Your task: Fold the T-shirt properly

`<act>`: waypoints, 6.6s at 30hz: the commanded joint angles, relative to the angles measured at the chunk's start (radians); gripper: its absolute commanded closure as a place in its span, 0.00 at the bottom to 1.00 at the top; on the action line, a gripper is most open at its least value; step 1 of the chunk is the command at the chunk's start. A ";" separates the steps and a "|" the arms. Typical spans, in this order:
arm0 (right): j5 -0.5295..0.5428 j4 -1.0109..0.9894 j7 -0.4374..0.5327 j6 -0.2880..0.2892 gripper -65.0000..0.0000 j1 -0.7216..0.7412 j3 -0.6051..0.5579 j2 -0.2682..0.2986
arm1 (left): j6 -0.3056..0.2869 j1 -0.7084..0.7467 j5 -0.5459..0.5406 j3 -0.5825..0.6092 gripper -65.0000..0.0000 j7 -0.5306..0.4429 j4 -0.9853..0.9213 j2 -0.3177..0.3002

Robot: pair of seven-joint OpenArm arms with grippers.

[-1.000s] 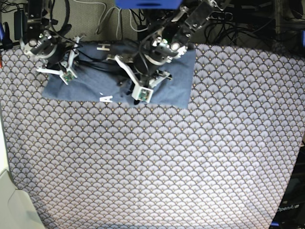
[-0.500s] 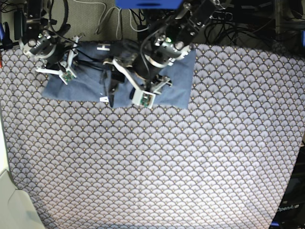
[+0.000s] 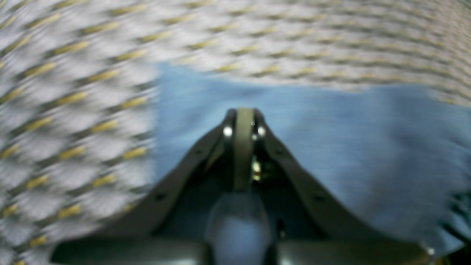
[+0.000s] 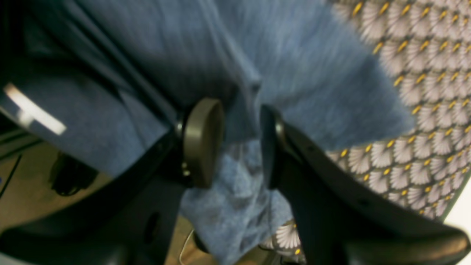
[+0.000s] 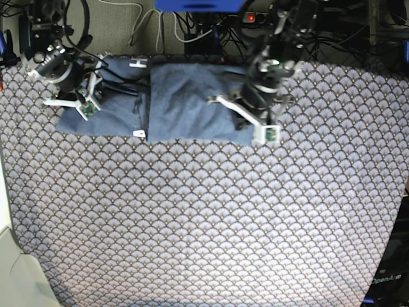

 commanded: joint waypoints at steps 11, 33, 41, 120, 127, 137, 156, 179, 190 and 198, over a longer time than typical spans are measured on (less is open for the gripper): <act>0.002 0.021 0.004 -0.004 0.66 0.000 0.070 0.006 | -0.012 -0.005 -0.003 -0.058 0.99 -0.025 -0.103 -0.006; 0.432 0.007 -0.499 -0.004 0.54 0.190 0.493 -0.031 | -0.012 -0.003 -0.003 -0.059 0.99 -0.023 -0.105 -0.027; 0.467 0.007 -0.567 -0.004 0.54 0.202 0.476 -0.069 | -0.012 -0.008 -0.003 -0.061 0.99 -0.022 -0.114 -0.027; 0.468 0.075 -0.532 -0.004 1.00 0.187 0.274 -0.164 | -0.012 0.135 -0.003 -0.415 0.99 -0.020 0.029 -0.027; 0.470 0.099 -0.530 -0.004 1.00 0.188 0.133 -0.190 | -0.013 0.164 -0.003 -0.512 0.99 -0.020 0.030 -0.029; 0.470 0.102 -0.532 -0.004 1.00 0.247 0.001 -0.244 | -0.013 0.192 -0.003 -0.566 0.99 -0.020 0.030 -0.079; 0.464 0.015 -0.455 -0.004 1.00 0.328 -0.231 -0.400 | -0.013 0.195 -0.001 -0.566 0.99 -0.019 0.030 -0.092; 0.464 -0.283 -0.291 -0.004 1.00 0.425 -0.430 -0.400 | -0.013 0.204 -0.001 -0.564 0.99 -0.019 0.030 -0.096; 0.464 -0.336 -0.292 -0.004 0.79 0.461 -0.435 -0.381 | -0.013 0.205 -0.001 -0.564 0.99 -0.019 0.030 -0.095; 0.467 -0.243 -0.292 -0.004 0.59 0.460 -0.515 -0.381 | -0.013 0.207 -0.001 -0.564 0.99 -0.019 0.030 -0.096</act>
